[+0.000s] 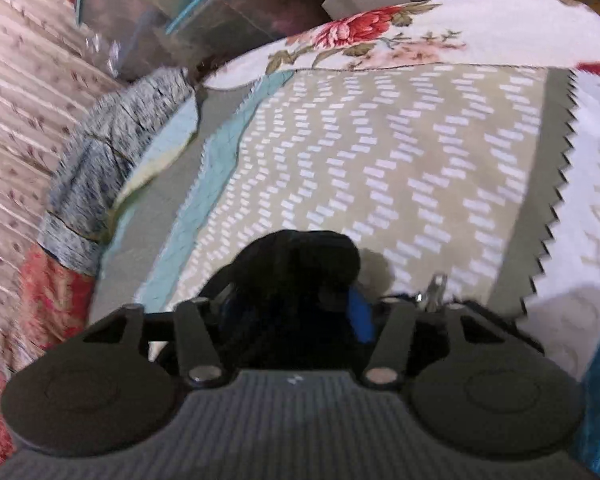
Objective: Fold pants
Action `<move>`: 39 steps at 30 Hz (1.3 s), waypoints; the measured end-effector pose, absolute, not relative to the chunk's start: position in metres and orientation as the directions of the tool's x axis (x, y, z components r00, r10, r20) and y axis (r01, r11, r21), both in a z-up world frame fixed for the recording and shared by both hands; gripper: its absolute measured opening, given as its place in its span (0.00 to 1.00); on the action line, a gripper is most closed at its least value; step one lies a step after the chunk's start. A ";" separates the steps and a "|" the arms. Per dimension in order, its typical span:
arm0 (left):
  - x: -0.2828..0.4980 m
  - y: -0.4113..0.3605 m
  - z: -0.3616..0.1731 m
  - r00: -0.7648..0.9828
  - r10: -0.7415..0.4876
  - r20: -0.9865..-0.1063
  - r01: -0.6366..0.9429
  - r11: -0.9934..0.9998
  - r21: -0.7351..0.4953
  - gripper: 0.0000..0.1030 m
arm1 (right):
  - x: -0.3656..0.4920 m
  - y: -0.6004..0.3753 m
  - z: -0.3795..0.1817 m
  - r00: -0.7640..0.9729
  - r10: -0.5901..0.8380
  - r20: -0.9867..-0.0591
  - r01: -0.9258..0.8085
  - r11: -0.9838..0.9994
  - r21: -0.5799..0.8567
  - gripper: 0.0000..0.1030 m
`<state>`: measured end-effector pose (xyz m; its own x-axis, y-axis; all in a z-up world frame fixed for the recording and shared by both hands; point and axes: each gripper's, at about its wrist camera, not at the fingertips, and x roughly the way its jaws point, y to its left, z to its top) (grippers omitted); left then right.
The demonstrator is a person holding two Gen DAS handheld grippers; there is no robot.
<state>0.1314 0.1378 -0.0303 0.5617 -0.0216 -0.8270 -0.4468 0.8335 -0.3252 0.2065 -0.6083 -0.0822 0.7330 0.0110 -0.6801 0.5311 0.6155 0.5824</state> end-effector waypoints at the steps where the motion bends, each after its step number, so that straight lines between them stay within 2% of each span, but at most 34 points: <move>1: 0.127 0.140 -0.018 0.589 -0.020 -0.808 -0.441 0.830 -0.342 0.10 | 0.210 -0.612 -0.079 0.740 0.032 -0.671 0.518 0.609 0.601 0.07; 6: 0.085 0.167 0.041 0.711 -0.080 -0.698 -0.420 0.748 -0.514 0.10 | 0.195 -0.607 -0.034 0.845 0.078 -0.529 0.375 0.619 0.691 0.07; 10: 0.040 0.176 0.062 0.749 -0.063 -0.659 -0.418 0.727 -0.545 0.10 | 0.158 -0.610 -0.013 0.871 0.090 -0.482 0.310 0.661 0.684 0.07; 14: -0.007 0.184 0.047 0.733 -0.037 -0.679 -0.467 0.698 -0.543 0.09 | 0.112 -0.619 -0.028 0.850 0.040 -0.525 0.353 0.697 0.624 0.07; 19: -0.044 0.183 -0.011 0.624 -0.024 -0.781 -0.586 0.647 -0.489 0.12 | 0.079 -0.623 -0.086 0.746 0.024 -0.666 0.482 0.669 0.565 0.14; 20: -0.046 0.182 -0.020 0.595 -0.026 -0.803 -0.601 0.649 -0.466 0.17 | 0.071 -0.629 -0.092 0.774 0.046 -0.631 0.465 0.635 0.617 0.14; 22: -0.049 0.176 -0.031 0.563 -0.006 -0.827 -0.624 0.653 -0.429 0.20 | 0.055 -0.640 -0.098 0.818 0.051 -0.573 0.469 0.517 0.716 0.20; 24: -0.055 0.172 -0.029 0.578 0.020 -0.816 -0.626 0.652 -0.428 0.25 | 0.043 -0.645 -0.098 0.842 0.005 -0.539 0.479 0.452 0.753 0.56; 25: -0.058 0.171 -0.026 0.594 0.027 -0.804 -0.620 0.652 -0.436 0.30 | 0.040 -0.644 -0.095 0.845 -0.033 -0.534 0.487 0.460 0.743 0.61; 28: -0.063 0.169 -0.013 0.620 0.069 -0.782 -0.616 0.659 -0.431 0.49 | 0.039 -0.641 -0.086 0.841 -0.052 -0.538 0.484 0.516 0.706 0.61; 30: -0.067 0.167 -0.010 0.624 0.094 -0.776 -0.619 0.666 -0.417 0.55 | 0.040 -0.636 -0.085 0.849 -0.012 -0.529 0.454 0.530 0.716 0.61; 32: -0.072 0.167 -0.014 0.630 0.071 -0.773 -0.616 0.652 -0.443 0.68 | 0.046 -0.632 -0.087 0.855 0.010 -0.518 0.433 0.535 0.725 0.61; 34: -0.076 0.166 -0.023 0.639 0.022 -0.769 -0.611 0.621 -0.490 0.80 | 0.059 -0.624 -0.092 0.837 0.021 -0.547 0.446 0.553 0.704 0.68; 37: -0.073 0.160 -0.037 0.633 -0.026 -0.773 -0.610 0.599 -0.519 0.89 | 0.077 -0.626 -0.099 0.824 0.030 -0.566 0.453 0.566 0.689 0.72; 39: -0.066 0.158 -0.043 0.630 -0.015 -0.777 -0.606 0.616 -0.503 0.90 | 0.088 -0.620 -0.096 0.826 0.034 -0.562 0.435 0.595 0.676 0.70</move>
<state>-0.0656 0.1576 -0.0425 0.6296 -0.0149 -0.7768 -0.6063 0.6157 -0.5032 0.0884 -0.6203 -0.0961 0.8262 0.0344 -0.5623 0.4350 0.5954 0.6755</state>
